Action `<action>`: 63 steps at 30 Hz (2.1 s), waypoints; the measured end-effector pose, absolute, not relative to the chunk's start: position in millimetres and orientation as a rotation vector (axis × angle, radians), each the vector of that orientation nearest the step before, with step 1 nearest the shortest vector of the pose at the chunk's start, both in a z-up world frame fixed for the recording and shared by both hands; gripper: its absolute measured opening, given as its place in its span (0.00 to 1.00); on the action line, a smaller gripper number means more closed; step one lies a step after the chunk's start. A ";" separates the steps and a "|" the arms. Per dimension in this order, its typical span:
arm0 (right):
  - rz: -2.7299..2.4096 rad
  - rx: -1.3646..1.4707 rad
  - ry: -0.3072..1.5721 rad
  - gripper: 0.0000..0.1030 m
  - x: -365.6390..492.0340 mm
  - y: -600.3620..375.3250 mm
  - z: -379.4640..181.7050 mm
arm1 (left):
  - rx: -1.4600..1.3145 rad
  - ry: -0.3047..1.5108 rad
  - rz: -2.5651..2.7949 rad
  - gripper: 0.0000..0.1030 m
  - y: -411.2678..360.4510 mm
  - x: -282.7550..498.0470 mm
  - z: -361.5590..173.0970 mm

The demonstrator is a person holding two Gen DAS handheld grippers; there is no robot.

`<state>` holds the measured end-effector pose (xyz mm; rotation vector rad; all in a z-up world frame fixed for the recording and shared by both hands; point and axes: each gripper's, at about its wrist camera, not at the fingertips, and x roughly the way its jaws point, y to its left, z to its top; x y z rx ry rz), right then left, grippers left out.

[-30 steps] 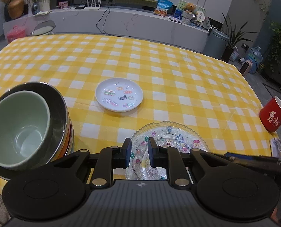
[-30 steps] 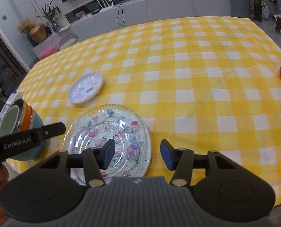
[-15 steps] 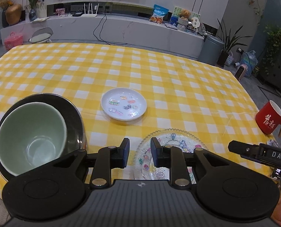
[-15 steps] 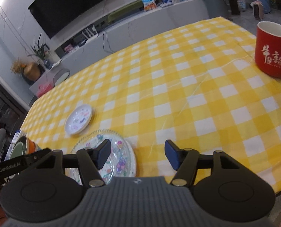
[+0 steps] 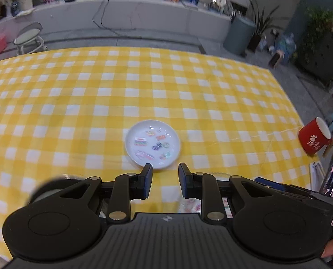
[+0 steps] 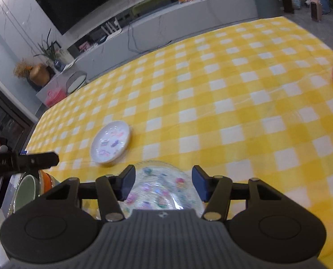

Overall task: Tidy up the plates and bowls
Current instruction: 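Move both tools to the small white sticker plate, then close both tools on the rim of the small sticker plate, then carry the sticker plate with both tools and lower it onto the glass plate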

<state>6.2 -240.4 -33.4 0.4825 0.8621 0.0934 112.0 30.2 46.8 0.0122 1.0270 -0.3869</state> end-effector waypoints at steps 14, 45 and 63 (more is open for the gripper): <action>0.111 0.505 1.025 0.39 106.4 -196.2 -54.2 | 0.200 1.208 -0.400 0.27 25.5 213.0 4.6; 0.105 0.608 1.022 0.00 108.4 -211.1 -48.9 | 0.071 1.287 -0.428 0.02 12.5 200.2 -6.9; 0.050 0.618 1.006 0.00 -11.8 -255.5 -36.6 | -0.070 1.284 -0.411 0.02 -14.9 78.6 -8.0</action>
